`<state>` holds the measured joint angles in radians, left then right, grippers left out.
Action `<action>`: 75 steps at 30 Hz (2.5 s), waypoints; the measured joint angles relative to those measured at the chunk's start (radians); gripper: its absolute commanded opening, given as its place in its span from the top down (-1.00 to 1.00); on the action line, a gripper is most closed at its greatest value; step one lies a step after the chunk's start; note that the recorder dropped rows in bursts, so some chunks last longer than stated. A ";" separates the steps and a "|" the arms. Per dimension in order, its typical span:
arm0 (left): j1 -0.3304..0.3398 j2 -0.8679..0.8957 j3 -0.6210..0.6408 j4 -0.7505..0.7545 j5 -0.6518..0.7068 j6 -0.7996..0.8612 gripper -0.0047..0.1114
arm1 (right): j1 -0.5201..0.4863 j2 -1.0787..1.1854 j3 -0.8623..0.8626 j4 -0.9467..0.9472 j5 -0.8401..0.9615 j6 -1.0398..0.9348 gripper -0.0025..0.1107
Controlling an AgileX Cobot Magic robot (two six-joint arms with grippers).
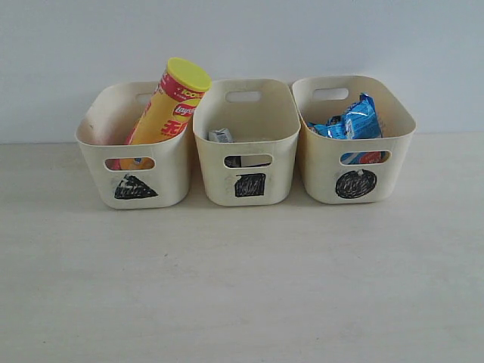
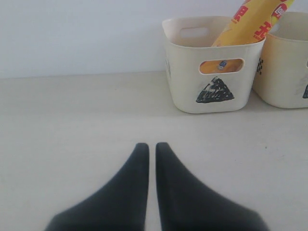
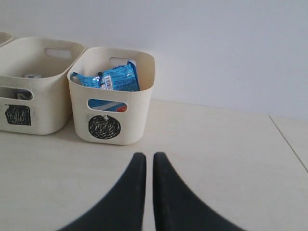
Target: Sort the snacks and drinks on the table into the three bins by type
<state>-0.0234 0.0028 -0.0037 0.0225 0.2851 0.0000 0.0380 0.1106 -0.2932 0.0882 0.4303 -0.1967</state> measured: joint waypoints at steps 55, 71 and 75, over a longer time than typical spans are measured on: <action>0.000 0.000 0.000 0.000 0.000 0.000 0.84 | 0.001 -0.106 0.288 -0.066 -0.121 0.182 0.91; 0.000 0.000 0.000 0.000 0.000 0.000 0.84 | 0.001 -0.106 0.288 -0.088 -0.102 0.183 0.91; 0.000 0.000 0.000 0.000 0.000 0.000 0.84 | 0.001 -0.106 0.288 -0.088 -0.102 0.183 0.91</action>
<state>-0.0234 0.0028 -0.0037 0.0225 0.2851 0.0000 0.0395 0.0047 -0.0050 0.0000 0.3285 -0.0140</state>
